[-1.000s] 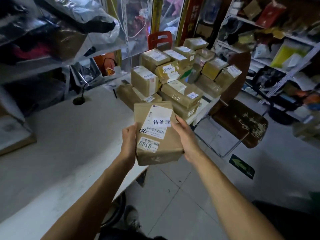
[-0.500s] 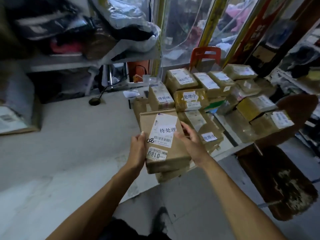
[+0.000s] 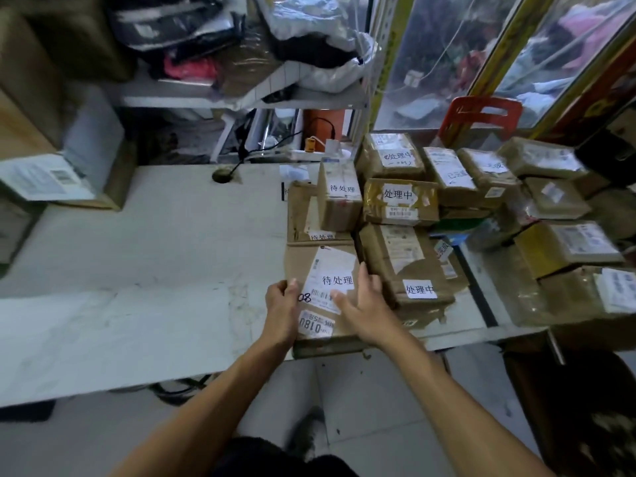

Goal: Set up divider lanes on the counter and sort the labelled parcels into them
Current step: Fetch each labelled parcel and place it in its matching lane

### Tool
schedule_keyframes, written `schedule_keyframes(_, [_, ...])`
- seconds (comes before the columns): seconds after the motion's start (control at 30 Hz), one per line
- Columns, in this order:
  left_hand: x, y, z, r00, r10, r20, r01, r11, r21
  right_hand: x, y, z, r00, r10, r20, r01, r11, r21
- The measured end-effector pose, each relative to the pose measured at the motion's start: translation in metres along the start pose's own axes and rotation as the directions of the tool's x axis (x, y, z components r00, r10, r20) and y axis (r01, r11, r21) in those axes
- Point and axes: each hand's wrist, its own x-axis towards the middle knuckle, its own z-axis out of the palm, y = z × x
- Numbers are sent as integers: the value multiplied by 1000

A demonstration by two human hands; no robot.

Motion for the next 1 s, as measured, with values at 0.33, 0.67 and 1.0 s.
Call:
schedule_keyframes(0.33, [-4,5,-5,998,-15,63,8,995,102,-5,0,9,981,-88,-174,53,980,-192])
schedule_keyframes(0.67, [-34,35,-112,957,195,217,-253,924,288,-33,-89,74,885,-269,-379,154,939,-308])
schedule_keyframes(1.0, [-124,-18,-459,842,411,-349,-30,682,731,-94,-272,296,828,-521,205,548,681,-485])
